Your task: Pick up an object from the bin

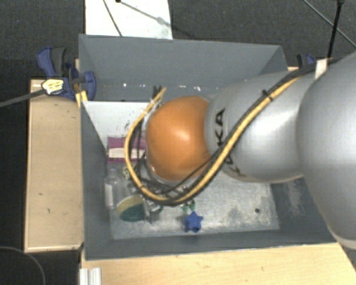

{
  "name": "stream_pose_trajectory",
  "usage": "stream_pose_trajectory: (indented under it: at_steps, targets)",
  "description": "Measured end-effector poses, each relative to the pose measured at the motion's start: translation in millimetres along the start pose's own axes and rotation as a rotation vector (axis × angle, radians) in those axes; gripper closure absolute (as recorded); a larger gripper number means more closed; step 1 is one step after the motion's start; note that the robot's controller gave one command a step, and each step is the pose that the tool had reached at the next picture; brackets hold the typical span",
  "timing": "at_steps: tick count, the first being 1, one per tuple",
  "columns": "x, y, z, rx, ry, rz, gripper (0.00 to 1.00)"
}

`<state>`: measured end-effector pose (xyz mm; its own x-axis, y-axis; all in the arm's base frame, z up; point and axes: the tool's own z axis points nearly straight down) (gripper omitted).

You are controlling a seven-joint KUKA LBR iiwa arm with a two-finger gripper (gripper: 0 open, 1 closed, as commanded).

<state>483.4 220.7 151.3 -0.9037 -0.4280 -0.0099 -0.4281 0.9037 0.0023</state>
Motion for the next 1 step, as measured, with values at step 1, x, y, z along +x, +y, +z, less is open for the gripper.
stream_pose_trajectory:
  at_steps: [1]
  targets:
    - [-8.3, -9.3, -77.5, 0.003, -0.002, -0.009, 1.00]
